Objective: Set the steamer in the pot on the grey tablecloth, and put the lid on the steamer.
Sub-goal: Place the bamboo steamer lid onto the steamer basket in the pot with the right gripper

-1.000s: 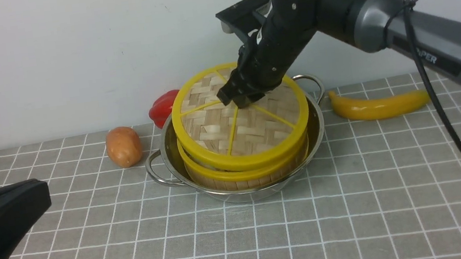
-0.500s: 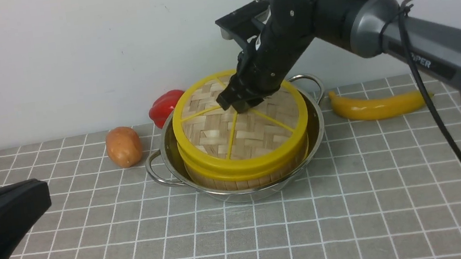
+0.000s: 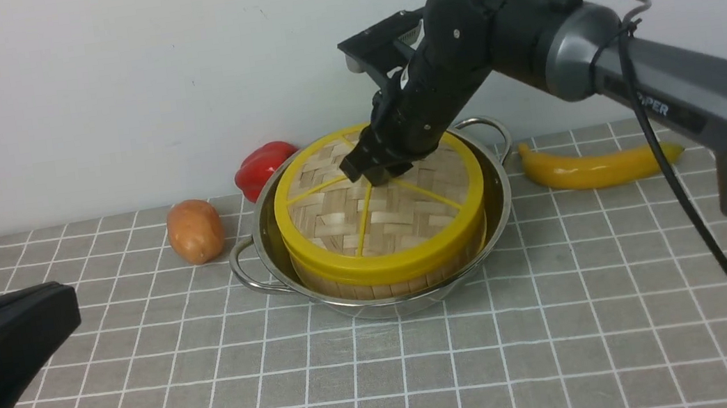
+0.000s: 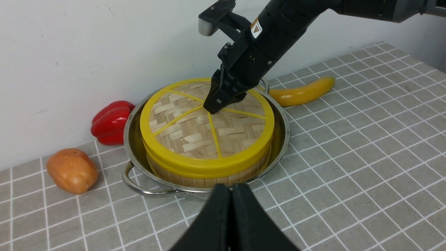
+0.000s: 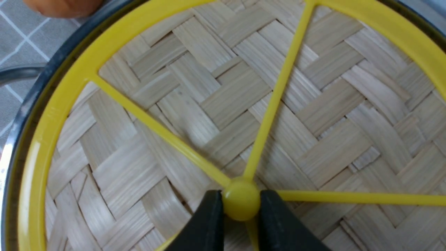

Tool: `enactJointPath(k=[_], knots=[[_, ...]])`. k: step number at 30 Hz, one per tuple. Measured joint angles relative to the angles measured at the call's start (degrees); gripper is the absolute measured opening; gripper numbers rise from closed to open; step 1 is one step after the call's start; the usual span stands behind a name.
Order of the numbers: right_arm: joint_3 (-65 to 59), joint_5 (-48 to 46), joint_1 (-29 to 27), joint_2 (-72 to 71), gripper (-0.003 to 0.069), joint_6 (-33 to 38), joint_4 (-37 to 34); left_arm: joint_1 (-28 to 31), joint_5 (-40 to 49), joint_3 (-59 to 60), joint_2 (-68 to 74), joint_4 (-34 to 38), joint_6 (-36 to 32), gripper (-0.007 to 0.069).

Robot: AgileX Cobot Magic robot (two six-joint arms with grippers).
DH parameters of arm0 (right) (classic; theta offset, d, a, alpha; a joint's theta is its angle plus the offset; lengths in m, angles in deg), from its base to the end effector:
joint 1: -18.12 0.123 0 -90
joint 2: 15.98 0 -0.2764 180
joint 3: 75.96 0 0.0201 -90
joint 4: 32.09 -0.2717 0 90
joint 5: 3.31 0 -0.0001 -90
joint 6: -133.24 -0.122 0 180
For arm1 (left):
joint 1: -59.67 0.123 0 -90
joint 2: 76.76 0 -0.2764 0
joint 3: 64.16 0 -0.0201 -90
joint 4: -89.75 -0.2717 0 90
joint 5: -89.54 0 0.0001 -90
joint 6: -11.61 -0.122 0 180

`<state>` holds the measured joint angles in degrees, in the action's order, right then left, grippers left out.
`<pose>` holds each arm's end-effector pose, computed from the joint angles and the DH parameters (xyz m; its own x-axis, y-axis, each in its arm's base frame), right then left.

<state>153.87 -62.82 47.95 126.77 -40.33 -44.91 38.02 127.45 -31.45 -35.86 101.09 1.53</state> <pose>0.4646 0.2933 0.1910 -0.7660 -0.4362 -0.4722 -0.5646 0.8077 0.1698 0.1424 -0.0724 0.3565 -0.3237 0.1488 -0.9344 0.4773 0.8784 -0.0255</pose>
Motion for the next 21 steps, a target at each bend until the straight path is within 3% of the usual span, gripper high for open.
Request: enactJointPath(k=[21], knots=[[0.0, 0.4, 0.0, 0.1, 0.0141, 0.0, 0.0, 0.0, 0.0, 0.0, 0.0, 0.0, 0.0, -0.0019]])
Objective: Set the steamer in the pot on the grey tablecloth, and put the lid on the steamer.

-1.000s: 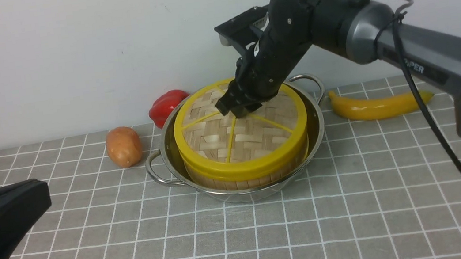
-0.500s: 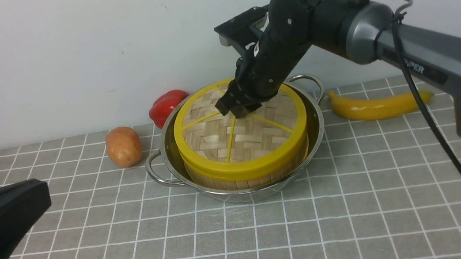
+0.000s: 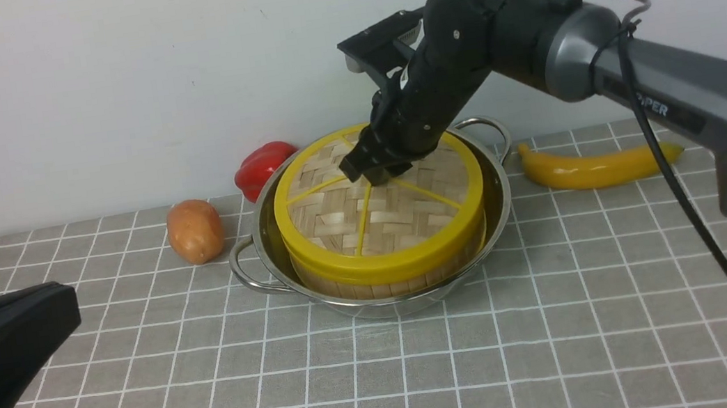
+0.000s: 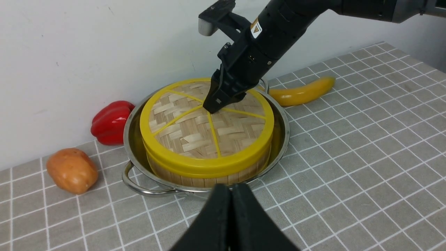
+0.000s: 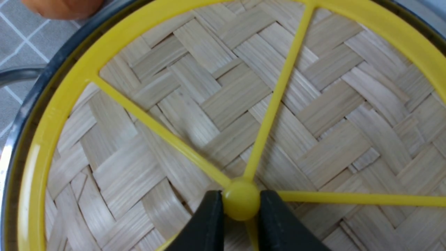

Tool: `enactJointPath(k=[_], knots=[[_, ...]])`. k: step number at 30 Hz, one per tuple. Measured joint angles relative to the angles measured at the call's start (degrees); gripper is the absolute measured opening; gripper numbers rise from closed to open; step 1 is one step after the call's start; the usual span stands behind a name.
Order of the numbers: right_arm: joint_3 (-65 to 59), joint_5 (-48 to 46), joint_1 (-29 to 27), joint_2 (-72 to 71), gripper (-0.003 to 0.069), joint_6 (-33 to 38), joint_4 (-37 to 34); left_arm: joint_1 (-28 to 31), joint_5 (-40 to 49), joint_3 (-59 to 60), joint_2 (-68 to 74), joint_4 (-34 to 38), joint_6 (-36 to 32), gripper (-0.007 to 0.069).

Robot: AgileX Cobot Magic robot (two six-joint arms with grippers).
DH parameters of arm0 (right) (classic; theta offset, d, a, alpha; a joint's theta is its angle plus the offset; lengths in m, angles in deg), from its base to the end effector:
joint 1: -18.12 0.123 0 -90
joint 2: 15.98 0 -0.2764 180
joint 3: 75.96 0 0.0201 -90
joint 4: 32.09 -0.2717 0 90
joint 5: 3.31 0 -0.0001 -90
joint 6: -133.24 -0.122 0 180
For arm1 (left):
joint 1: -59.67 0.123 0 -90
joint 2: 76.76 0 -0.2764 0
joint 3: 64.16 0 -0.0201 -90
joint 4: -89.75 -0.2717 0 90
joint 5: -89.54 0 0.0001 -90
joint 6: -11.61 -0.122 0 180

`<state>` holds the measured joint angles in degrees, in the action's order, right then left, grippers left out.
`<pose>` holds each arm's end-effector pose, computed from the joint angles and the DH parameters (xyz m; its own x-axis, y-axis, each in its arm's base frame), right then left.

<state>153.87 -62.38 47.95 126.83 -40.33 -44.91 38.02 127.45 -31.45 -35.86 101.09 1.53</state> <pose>0.4654 0.2936 0.1908 -0.7641 -0.4334 -0.4779 -0.5641 0.8082 0.1691 0.1424 -0.0724 0.3565 -0.3237 0.1488 -0.9344 0.4773 0.8784 -0.0255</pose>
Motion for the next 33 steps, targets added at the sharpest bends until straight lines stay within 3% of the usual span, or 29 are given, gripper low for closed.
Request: enactJointPath(k=[3, 14, 21, 28, 33], knots=[[0.0, 0.3, 0.0, 0.1, 0.0153, 0.0, -0.2, 0.0, 0.0, 0.0, 0.0, 0.0, 0.0, -0.0019], [0.0, 3.2, 0.0, 0.3, 0.0323, 0.0, -0.4, 0.0, 0.0, 0.0, 0.0, 0.0, 0.0, -0.0019], [0.0, 2.6, 0.0, -0.9, 0.0337, 0.0, -0.4, 0.0, 0.0, 0.0, 0.0, 0.0, 0.0, -0.0019], [0.0, -8.6, 0.0, -11.5, 0.0337, 0.0, 2.0, 0.0, -0.2, 0.0, 0.0, -0.6, 0.0, -0.0019], [-0.2, -10.9, 0.0, -20.4, 0.0286, -0.2, 7.4, 0.0, -2.3, 0.0, 0.0, -3.8, 0.0, -0.0017]])
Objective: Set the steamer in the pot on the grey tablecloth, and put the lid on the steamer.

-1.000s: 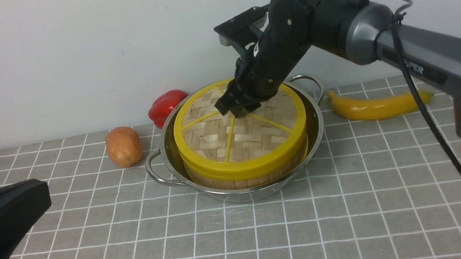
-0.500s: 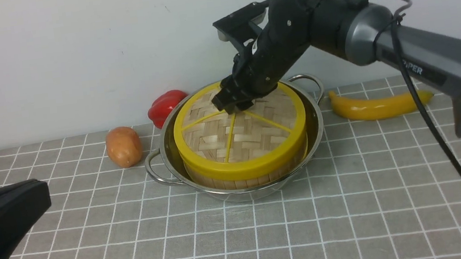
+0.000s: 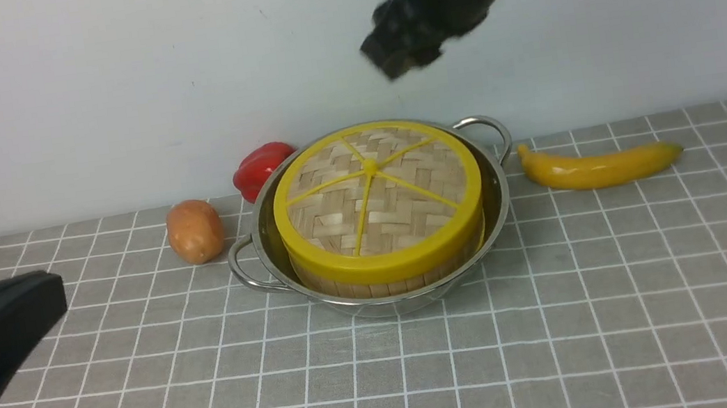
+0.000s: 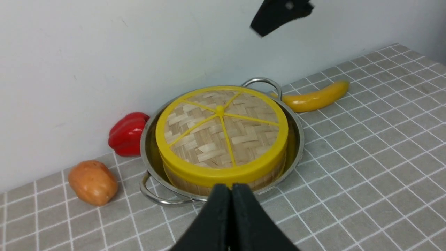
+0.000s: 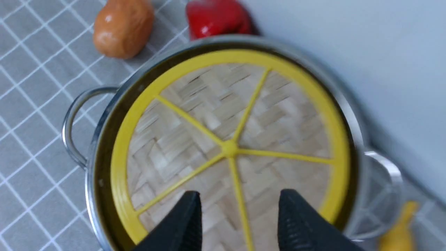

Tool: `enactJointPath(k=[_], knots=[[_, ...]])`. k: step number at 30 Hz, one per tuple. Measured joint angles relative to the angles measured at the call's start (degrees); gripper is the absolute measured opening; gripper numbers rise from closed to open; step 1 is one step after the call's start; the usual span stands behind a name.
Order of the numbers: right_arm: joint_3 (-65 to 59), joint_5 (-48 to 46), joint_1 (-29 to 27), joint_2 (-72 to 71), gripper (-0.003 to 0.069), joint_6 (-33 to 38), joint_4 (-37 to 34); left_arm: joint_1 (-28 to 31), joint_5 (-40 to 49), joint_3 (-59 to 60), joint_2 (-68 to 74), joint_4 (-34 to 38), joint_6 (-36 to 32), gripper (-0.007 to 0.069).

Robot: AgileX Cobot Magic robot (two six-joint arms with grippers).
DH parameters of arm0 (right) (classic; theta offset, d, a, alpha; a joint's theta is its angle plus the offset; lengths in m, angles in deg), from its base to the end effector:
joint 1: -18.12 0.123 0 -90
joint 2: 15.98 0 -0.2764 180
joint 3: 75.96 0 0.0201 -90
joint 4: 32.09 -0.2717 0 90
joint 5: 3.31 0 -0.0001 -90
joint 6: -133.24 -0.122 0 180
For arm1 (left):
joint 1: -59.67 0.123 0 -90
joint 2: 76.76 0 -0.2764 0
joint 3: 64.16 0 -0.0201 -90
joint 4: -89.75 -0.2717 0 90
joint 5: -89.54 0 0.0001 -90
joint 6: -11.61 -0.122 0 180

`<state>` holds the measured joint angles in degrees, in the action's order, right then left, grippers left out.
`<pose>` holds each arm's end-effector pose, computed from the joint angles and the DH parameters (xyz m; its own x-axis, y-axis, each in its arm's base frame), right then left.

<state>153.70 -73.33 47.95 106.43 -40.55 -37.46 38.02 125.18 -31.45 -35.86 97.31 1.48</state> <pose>0.4069 0.2457 0.3594 -0.6467 -0.4583 -0.6097 -0.5928 0.8050 0.0236 0.1462 -0.0681 0.3602 -0.2719 0.1823 -0.9449 0.4552 0.8895 0.0406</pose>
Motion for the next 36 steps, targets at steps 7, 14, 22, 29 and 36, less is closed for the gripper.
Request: enactJointPath(k=[7, 14, 22, 29, 36], knots=[[-2.4, 0.0, 0.0, -14.8, 0.0047, 0.2, 3.2, 0.0, -2.9, 0.0, 0.0, -8.3, 0.0, -0.0008], [-29.0, 3.4, 0.0, -41.0, -0.0013, 0.3, 3.9, 0.0, -3.0, 0.0, 0.0, -13.4, 0.5, -0.0008], [-73.7, 42.7, 0.0, -59.0, -0.0013, -1.5, 4.0, 0.0, -2.8, 0.0, 0.0, -13.6, 1.1, -0.0008], [-84.9, 51.2, 0.0, -60.4, -0.0007, -4.2, 4.0, 0.0, -2.5, 0.0, 0.0, -13.8, 1.1, 0.0011], [-85.0, 51.6, 0.0, -60.4, 0.0004, -4.7, 4.0, 0.0, -2.5, 0.0, 0.0, -13.8, 1.1, 0.0022]])
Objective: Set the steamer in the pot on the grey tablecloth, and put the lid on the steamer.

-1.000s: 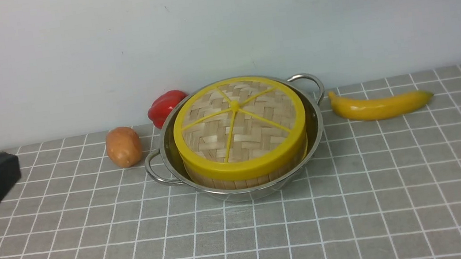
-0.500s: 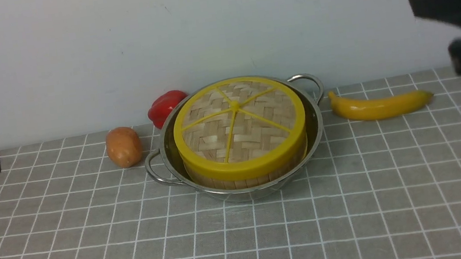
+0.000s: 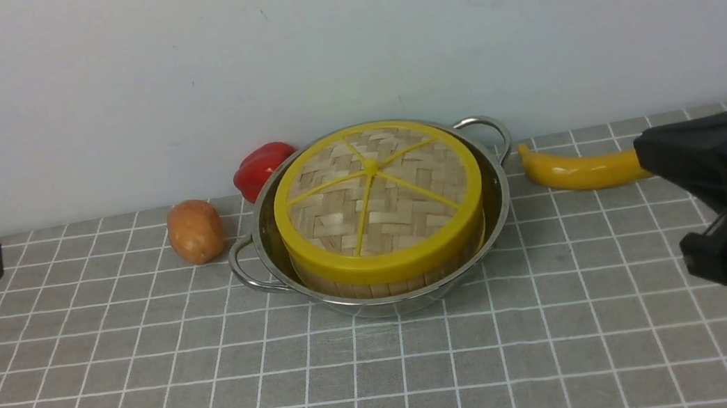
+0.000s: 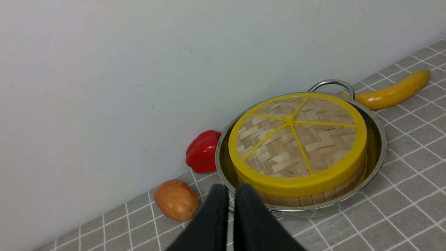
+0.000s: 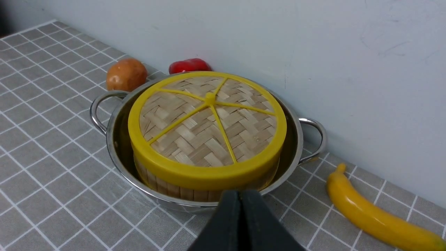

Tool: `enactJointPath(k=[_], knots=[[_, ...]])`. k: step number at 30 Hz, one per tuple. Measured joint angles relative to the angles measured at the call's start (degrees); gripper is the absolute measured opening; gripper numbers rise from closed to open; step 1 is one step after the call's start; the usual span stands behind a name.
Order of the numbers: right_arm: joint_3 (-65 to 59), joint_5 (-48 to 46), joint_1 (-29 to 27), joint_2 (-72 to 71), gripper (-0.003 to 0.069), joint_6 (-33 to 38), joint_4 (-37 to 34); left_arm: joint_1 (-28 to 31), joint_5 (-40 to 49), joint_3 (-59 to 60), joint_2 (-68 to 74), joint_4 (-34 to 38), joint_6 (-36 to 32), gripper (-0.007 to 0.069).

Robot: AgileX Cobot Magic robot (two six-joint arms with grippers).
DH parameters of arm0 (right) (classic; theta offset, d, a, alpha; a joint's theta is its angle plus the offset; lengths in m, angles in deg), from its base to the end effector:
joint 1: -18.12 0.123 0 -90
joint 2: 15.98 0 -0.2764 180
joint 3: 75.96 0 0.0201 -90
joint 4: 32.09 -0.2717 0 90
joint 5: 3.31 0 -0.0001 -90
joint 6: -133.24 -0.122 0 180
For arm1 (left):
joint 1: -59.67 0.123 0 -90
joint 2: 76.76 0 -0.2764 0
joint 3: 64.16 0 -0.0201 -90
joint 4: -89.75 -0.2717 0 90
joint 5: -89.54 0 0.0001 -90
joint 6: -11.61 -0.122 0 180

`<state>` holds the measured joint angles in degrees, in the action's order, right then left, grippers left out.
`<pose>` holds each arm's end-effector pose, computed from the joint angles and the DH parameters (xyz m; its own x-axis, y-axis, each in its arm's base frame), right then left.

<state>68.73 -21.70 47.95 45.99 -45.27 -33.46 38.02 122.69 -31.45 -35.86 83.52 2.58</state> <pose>0.2182 0.1262 0.2996 -0.3741 -0.2183 -0.9013 -0.5046 0.8634 0.0003 0.1539 -0.0533 0.3650 -0.1798 0.3358 -0.9246 0.3711 0.8936 0.2524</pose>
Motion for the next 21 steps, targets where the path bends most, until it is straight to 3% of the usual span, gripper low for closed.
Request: enactJointPath(k=[7, 14, 17, 21], knots=[[-0.6, -0.2, -1.0, -1.3, 0.0022, 1.3, 3.7, 0.0, 0.0, 0.0, 0.0, 0.0, 0.0, 0.0032], [-11.5, 5.8, -13.7, -9.4, 0.0051, -0.6, 4.1, 0.0, 0.0, 0.0, 0.0, -0.2, 0.0, 0.0043], [-22.6, 13.7, -21.3, -17.6, 0.0065, -1.5, 3.9, 0.0, 0.0, 0.0, 0.0, -0.2, 0.0, 0.0046], [-33.3, 21.6, -25.3, -27.1, 0.0078, -1.5, 3.9, 0.0, 0.0, 0.0, 0.0, -0.2, 0.0, 0.0054]])
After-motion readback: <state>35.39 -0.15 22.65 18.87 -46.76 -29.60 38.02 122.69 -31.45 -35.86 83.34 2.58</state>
